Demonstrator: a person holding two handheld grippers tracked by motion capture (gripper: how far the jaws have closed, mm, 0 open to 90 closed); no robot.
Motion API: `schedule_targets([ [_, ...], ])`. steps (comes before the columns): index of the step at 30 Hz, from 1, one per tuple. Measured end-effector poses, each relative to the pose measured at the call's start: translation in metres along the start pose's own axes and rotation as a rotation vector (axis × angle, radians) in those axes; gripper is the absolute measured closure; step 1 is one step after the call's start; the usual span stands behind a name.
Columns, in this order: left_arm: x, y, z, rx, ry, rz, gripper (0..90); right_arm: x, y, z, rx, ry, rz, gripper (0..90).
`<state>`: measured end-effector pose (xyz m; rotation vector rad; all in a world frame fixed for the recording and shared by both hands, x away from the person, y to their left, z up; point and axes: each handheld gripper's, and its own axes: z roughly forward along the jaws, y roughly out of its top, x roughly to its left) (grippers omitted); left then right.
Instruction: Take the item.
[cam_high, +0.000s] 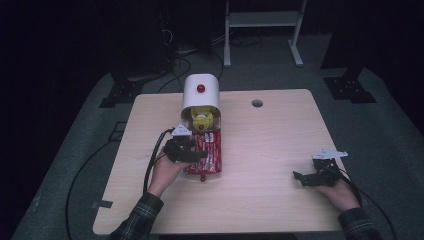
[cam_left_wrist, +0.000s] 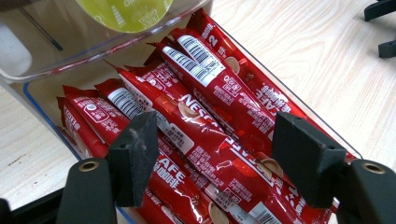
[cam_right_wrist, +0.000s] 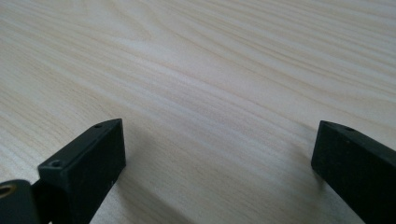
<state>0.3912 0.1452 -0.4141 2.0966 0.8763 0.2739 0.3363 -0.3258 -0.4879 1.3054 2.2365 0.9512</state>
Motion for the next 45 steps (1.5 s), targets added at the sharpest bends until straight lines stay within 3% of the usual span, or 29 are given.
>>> schedule_targets([
  [26,-0.0035,-0.0007,0.0053,0.036,0.046,-0.005,48.8,0.0000,0.0000,0.0000,0.000,0.000,0.000,2.1],
  [33,-0.0036,-0.0007,0.0039,0.043,0.040,-0.018,58.5,0.0000,0.0000,0.0000,0.000,0.000,0.000,2.1],
  [35,-0.0032,-0.0007,0.0025,0.045,0.014,-0.025,65.2,0.0000,0.0000,0.0000,0.000,0.000,0.000,2.1],
  [36,-0.0037,-0.0006,0.0021,0.044,0.010,-0.021,69.8,0.0000,0.0000,0.0000,0.000,0.000,0.000,2.1],
  [45,-0.0031,-0.0006,-0.0010,0.035,0.007,-0.013,83.4,0.0000,0.0000,0.0000,0.000,0.000,0.000,2.1],
])
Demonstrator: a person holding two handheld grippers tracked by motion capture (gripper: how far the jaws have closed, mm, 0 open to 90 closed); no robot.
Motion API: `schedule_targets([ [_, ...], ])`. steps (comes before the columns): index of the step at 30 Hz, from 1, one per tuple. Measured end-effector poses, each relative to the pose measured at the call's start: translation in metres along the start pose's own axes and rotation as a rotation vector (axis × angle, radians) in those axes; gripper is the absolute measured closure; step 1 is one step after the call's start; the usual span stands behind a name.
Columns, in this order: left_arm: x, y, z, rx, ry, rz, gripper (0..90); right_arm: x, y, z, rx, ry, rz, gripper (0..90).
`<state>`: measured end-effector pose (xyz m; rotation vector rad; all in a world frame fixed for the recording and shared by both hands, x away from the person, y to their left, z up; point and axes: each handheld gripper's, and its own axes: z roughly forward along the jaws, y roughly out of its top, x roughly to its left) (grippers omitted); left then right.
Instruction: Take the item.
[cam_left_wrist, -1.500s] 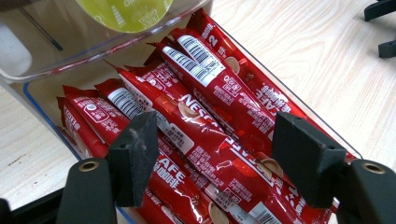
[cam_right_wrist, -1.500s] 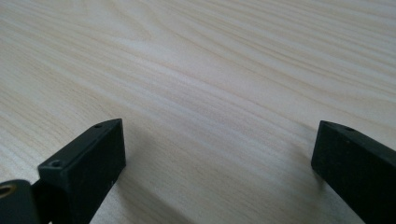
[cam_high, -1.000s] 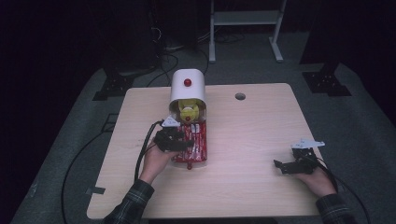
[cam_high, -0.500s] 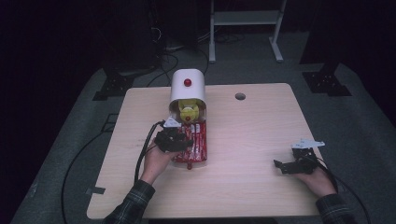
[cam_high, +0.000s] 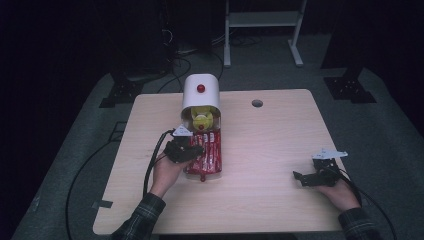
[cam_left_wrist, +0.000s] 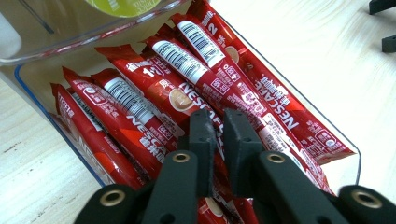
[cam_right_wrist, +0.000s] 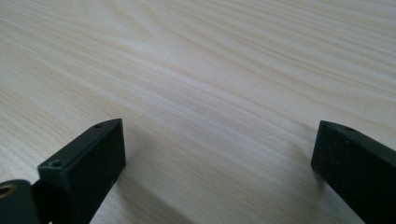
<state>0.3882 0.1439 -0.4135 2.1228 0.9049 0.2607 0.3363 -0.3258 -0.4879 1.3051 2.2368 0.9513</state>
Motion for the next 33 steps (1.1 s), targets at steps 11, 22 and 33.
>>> schedule_targets([
  [11,0.000,0.000,-0.005,-0.024,-0.007,0.020,89.9,0.000,0.000,0.000,0.000,0.000,0.000,2.1],
  [22,0.000,0.000,-0.012,-0.038,-0.033,0.024,90.0,0.000,0.000,0.000,0.000,0.000,0.000,2.1],
  [33,0.002,-0.001,-0.020,-0.050,-0.057,0.020,90.0,0.000,0.000,0.000,0.000,0.000,0.000,2.1],
])
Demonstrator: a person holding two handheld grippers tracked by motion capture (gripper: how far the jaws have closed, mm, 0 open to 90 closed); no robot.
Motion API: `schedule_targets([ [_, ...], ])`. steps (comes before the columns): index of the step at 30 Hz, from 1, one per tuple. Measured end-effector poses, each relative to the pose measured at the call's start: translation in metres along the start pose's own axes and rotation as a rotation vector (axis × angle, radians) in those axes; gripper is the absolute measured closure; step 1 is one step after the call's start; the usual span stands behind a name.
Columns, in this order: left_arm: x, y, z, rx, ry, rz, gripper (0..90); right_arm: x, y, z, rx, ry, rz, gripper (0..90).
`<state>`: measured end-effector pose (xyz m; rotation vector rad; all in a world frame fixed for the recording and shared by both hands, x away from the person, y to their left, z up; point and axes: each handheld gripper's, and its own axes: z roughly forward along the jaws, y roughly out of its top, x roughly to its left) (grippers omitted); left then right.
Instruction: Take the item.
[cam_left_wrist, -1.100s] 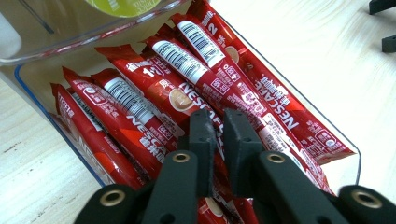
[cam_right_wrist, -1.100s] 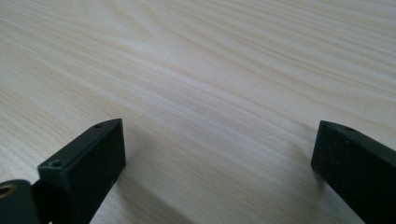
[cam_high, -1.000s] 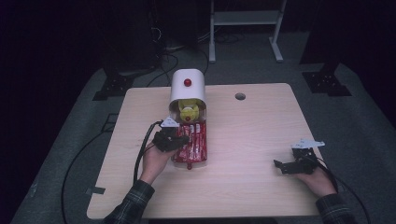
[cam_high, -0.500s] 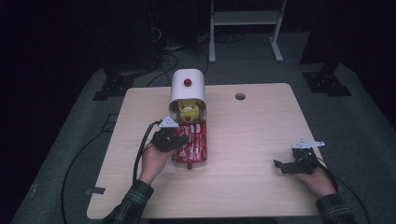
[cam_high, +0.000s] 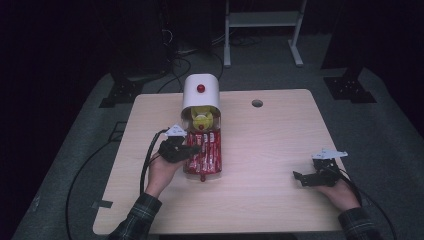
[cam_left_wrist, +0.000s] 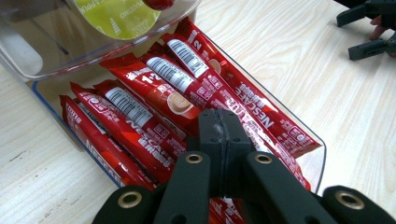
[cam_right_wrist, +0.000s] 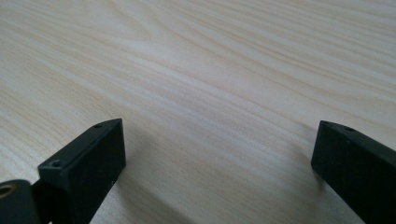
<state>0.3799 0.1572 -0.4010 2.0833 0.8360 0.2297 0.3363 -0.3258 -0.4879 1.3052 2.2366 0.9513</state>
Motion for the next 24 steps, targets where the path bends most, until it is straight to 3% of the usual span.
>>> schedule_targets([
  [24,0.006,-0.007,-0.018,-0.018,-0.011,-0.017,90.0,0.000,0.000,0.000,0.001,0.000,0.000,2.1],
])
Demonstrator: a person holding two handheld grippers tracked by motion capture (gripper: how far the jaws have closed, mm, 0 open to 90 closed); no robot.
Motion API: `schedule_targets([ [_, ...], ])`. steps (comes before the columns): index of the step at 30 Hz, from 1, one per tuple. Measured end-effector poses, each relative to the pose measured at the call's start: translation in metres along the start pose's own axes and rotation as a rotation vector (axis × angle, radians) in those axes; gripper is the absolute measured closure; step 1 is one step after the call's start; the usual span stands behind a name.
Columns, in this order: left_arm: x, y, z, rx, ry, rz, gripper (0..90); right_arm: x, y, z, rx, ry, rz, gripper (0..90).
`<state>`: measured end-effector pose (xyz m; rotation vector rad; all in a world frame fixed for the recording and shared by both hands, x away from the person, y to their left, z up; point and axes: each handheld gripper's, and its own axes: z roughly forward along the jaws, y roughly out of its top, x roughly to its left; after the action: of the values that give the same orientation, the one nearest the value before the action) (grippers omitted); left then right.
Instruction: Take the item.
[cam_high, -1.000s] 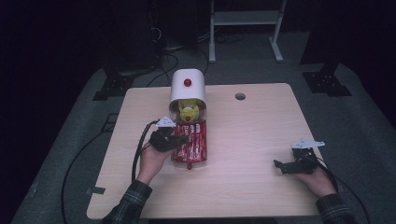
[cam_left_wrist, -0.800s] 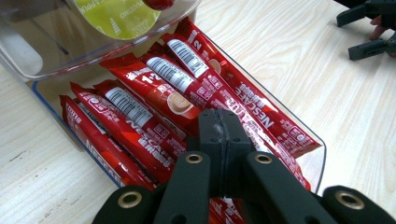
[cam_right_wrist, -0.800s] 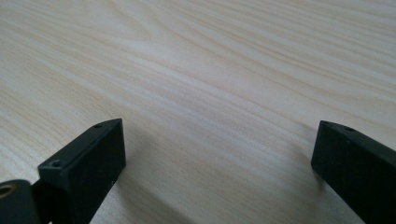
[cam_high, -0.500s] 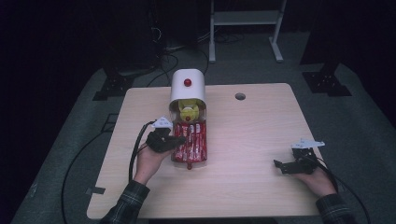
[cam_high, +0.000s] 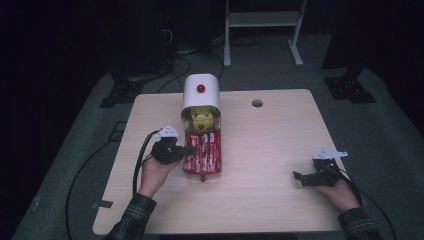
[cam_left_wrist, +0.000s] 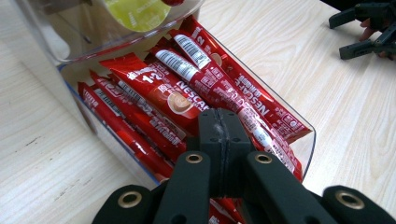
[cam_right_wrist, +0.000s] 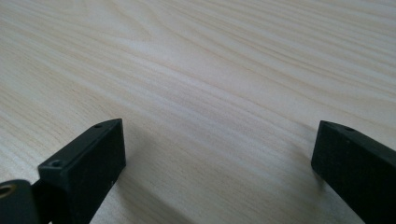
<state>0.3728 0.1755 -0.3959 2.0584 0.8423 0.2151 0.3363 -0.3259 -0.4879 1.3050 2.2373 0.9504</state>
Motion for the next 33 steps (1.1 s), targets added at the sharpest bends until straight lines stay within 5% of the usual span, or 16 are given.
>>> schedule_targets([
  [33,0.019,-0.013,-0.026,-0.012,0.044,-0.045,90.0,0.000,0.000,0.000,-0.001,0.000,0.000,2.1],
])
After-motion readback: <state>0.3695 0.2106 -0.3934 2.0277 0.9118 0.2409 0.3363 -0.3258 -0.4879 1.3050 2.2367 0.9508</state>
